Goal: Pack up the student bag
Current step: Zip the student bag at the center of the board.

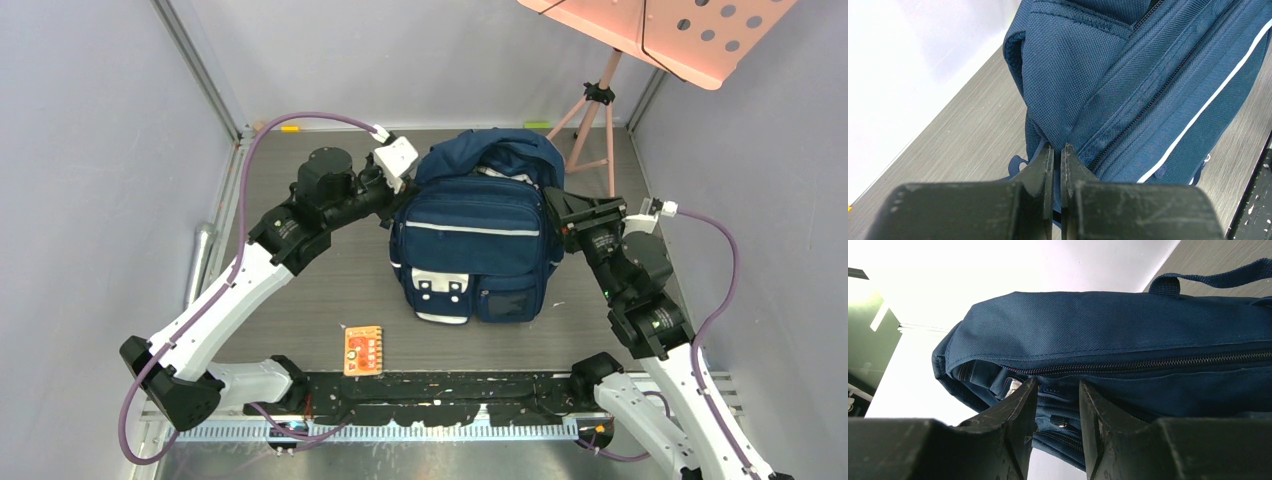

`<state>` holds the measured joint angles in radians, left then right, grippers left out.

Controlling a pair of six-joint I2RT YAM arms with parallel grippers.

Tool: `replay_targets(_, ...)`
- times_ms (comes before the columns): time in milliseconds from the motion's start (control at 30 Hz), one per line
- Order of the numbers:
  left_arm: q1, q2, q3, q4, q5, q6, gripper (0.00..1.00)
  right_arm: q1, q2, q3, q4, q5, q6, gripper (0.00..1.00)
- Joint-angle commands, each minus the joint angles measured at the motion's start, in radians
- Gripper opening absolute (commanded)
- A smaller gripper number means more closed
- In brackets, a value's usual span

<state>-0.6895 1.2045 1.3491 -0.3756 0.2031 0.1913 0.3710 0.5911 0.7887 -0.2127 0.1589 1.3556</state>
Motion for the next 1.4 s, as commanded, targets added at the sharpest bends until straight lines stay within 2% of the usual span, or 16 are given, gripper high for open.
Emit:
replay_targets(0, 0.004, -0.014, -0.020, -0.041, 0.014, 0.000, 0.00, 0.038, 0.018, 0.016, 0.126, 0.002, -0.002, 0.42)
replay_targets(333, 0.004, -0.009, -0.018, -0.037, 0.026, -0.005, 0.00, 0.138, 0.089, 0.081, 0.203, 0.052, -0.070, 0.40)
replay_targets(533, 0.004, -0.015, -0.021, -0.037, 0.031, -0.004, 0.00, 0.187, 0.125, 0.107, 0.287, 0.083, -0.121, 0.30)
replay_targets(633, 0.004, -0.019, -0.016, -0.039, 0.029, -0.004, 0.00, 0.192, 0.121, 0.117, 0.319, 0.090, -0.150, 0.22)
replay_targets(800, 0.004, -0.017, 0.024, -0.066, -0.065, 0.007, 0.00, 0.193, 0.127, 0.143, 0.360, 0.083, -0.210, 0.07)
replay_targets(933, 0.005, -0.002, 0.080, -0.086, -0.087, 0.007, 0.00, 0.193, 0.161, 0.169, 0.379, 0.052, -0.250, 0.02)
replay_targets(1267, 0.005, 0.020, 0.125, -0.084, -0.013, -0.019, 0.00, 0.196, 0.215, 0.218, 0.242, -0.004, -0.352, 0.01)
replay_targets(1367, 0.005, 0.014, 0.113, -0.093, -0.015, -0.017, 0.00, 0.199, 0.184, 0.238, 0.157, 0.022, -0.423, 0.06)
